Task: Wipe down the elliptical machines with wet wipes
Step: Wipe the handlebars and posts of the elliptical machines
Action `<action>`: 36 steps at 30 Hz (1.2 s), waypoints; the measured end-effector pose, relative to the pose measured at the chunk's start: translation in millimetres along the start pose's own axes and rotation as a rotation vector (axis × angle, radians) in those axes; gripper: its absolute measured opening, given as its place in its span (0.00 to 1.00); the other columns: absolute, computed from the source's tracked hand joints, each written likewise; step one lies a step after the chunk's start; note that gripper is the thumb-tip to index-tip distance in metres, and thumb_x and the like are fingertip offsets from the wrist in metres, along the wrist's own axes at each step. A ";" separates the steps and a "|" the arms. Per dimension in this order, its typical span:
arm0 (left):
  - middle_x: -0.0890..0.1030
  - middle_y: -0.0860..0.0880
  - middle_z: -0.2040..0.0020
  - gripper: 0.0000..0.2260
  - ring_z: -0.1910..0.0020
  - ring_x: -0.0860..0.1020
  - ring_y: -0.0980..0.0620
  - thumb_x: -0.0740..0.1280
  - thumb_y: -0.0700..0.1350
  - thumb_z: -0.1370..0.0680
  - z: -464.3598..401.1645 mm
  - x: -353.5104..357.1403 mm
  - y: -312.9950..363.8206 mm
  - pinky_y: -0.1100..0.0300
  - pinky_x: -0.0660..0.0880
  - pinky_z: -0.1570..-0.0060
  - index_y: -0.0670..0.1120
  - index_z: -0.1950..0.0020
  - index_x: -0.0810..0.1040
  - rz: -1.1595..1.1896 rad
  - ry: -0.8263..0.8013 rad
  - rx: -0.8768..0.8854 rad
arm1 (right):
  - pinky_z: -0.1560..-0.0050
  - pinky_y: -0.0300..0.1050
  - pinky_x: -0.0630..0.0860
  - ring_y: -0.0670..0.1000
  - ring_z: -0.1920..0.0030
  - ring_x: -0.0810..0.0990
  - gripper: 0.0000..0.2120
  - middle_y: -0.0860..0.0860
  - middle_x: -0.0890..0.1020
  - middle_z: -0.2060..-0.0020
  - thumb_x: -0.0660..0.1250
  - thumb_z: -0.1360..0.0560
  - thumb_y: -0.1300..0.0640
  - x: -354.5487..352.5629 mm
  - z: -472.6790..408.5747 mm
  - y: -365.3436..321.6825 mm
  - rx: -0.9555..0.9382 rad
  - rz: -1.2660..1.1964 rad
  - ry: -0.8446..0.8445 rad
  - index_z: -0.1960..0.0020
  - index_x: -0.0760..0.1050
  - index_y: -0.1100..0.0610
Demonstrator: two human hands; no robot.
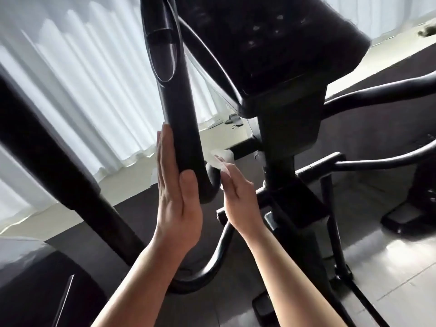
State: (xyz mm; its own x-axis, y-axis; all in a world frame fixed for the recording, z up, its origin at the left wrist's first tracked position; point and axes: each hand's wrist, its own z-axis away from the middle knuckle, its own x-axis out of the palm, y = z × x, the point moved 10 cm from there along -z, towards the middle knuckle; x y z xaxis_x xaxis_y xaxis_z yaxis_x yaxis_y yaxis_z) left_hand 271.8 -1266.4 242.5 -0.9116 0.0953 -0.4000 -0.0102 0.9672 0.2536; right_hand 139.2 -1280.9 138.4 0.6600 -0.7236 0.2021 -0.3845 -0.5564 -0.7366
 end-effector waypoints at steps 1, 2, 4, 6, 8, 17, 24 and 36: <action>0.49 0.74 0.25 0.25 0.21 0.50 0.58 0.45 0.62 0.17 0.5 -0.4 -1.4 0.52 0.51 0.22 0.53 0.22 0.46 -0.002 -0.004 -0.013 | 0.44 0.42 0.74 0.35 0.50 0.77 0.18 0.36 0.79 0.52 0.55 0.19 0.51 3.4 6.2 -6.5 0.034 -0.066 -0.012 0.35 0.76 0.54; 0.48 0.74 0.25 0.25 0.21 0.50 0.56 0.45 0.63 0.17 0.7 -0.6 -2.9 0.48 0.52 0.22 0.56 0.22 0.46 -0.003 -0.012 -0.028 | 0.43 0.44 0.74 0.38 0.49 0.77 0.17 0.37 0.80 0.51 0.55 0.19 0.49 5.4 12.9 -15.4 0.060 -0.120 -0.012 0.35 0.76 0.50; 0.48 0.75 0.26 0.23 0.20 0.51 0.52 0.45 0.64 0.18 0.6 -0.4 -3.3 0.41 0.53 0.24 0.62 0.24 0.46 -0.014 -0.035 -0.057 | 0.41 0.46 0.75 0.43 0.47 0.79 0.17 0.45 0.83 0.49 0.57 0.20 0.48 3.4 30.1 -35.6 0.093 -0.270 0.001 0.39 0.78 0.52; 0.47 0.75 0.26 0.21 0.20 0.50 0.50 0.45 0.62 0.17 1.1 -0.7 -3.2 0.39 0.53 0.24 0.63 0.25 0.45 -0.036 -0.049 -0.077 | 0.42 0.47 0.73 0.49 0.47 0.79 0.15 0.53 0.83 0.50 0.62 0.20 0.49 0.3 43.3 -47.2 0.189 -0.575 -0.027 0.44 0.82 0.57; 0.45 0.75 0.26 0.21 0.20 0.45 0.50 0.44 0.61 0.17 2.3 -1.7 -1.0 0.41 0.48 0.23 0.62 0.25 0.44 -0.076 -0.053 -0.058 | 0.44 0.43 0.76 0.50 0.48 0.81 0.12 0.54 0.85 0.51 0.64 0.21 0.51 -4.2 47.1 -52.5 0.329 -0.914 -0.083 0.48 0.85 0.55; 0.41 0.75 0.26 0.24 0.21 0.40 0.56 0.43 0.65 0.18 3.1 -1.7 2.6 0.40 0.44 0.23 0.62 0.25 0.42 -0.209 -0.086 -0.072 | 0.27 0.48 0.63 0.56 0.33 0.74 0.17 0.57 0.79 0.36 0.55 0.20 0.62 -26.5 -34.8 -29.6 -0.514 0.604 0.019 0.35 0.76 0.65; 0.44 0.75 0.26 0.23 0.20 0.45 0.49 0.45 0.64 0.18 0.5 -0.7 3.8 0.35 0.49 0.25 0.62 0.25 0.42 -0.151 -0.100 -0.098 | 0.35 0.34 0.69 0.39 0.42 0.77 0.12 0.53 0.83 0.47 0.59 0.20 0.64 8.8 -45.0 6.6 -0.074 0.116 -0.180 0.45 0.80 0.65; 0.49 0.53 0.19 0.25 0.20 0.41 0.53 0.40 0.62 0.18 9.4 -6.1 9.1 0.36 0.43 0.24 0.60 0.21 0.41 -0.155 -0.090 -0.098 | 0.41 0.47 0.73 0.53 0.49 0.80 0.13 0.57 0.83 0.54 0.60 0.20 0.60 7.8 26.6 -68.9 0.485 -0.582 -0.119 0.55 0.83 0.60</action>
State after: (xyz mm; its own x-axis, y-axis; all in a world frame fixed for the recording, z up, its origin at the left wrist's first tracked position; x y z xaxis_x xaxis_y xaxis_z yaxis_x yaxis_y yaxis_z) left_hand 281.2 -1256.0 239.0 -0.8559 -0.0279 -0.5164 -0.1911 0.9449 0.2657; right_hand 188.0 -1237.4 173.5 0.7450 -0.3042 0.5937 0.3547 -0.5730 -0.7388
